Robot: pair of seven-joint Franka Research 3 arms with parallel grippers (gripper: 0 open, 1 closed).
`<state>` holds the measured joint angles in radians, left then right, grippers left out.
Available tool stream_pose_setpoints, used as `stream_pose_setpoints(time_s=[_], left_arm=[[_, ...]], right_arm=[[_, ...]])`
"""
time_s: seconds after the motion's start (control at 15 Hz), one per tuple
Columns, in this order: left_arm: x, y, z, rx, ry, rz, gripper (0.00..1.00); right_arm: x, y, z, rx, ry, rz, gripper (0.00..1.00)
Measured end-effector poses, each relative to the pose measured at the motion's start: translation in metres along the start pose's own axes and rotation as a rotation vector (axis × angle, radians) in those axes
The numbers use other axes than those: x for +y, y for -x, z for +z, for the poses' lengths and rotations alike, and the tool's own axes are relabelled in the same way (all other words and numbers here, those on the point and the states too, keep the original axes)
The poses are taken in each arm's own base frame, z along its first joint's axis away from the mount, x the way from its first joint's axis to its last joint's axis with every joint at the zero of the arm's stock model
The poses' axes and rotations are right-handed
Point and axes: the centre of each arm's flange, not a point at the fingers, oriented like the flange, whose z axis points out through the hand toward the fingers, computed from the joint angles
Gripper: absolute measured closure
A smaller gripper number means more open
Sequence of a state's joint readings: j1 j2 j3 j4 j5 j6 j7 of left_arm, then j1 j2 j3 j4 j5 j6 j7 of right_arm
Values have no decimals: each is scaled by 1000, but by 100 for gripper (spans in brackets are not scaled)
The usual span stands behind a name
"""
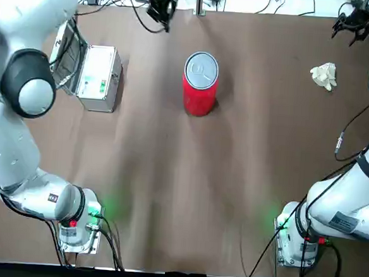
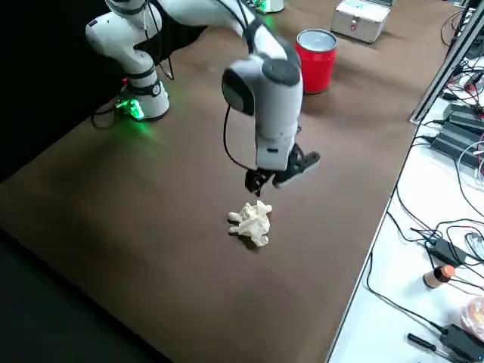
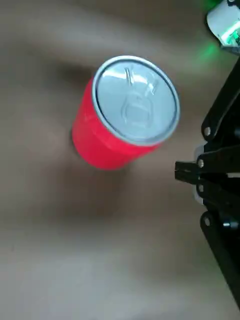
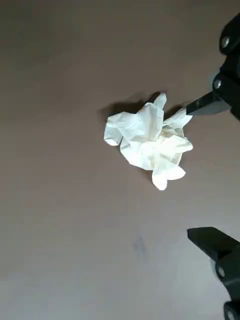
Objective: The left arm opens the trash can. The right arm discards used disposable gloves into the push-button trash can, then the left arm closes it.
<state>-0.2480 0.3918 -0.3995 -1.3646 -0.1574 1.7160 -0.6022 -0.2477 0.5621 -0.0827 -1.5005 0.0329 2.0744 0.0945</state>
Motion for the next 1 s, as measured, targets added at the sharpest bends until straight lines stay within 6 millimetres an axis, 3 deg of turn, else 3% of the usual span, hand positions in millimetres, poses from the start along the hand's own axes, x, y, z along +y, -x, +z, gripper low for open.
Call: stream_pose_setpoints(time_s=[0.27,0.47,0.73,1.0], left_arm=[[39,-5,65,38,-26,-31,99],[70,1,99,77,-7,-42,99],[102,13,115,124,43,-6,99],[115,19,127,155,54,25,99]], right_arm=[[9,0,46,-54,17,26,1],[16,1,69,-86,23,35,2],[16,1,103,-98,29,36,2],[19,2,130,-115,37,39,2]])
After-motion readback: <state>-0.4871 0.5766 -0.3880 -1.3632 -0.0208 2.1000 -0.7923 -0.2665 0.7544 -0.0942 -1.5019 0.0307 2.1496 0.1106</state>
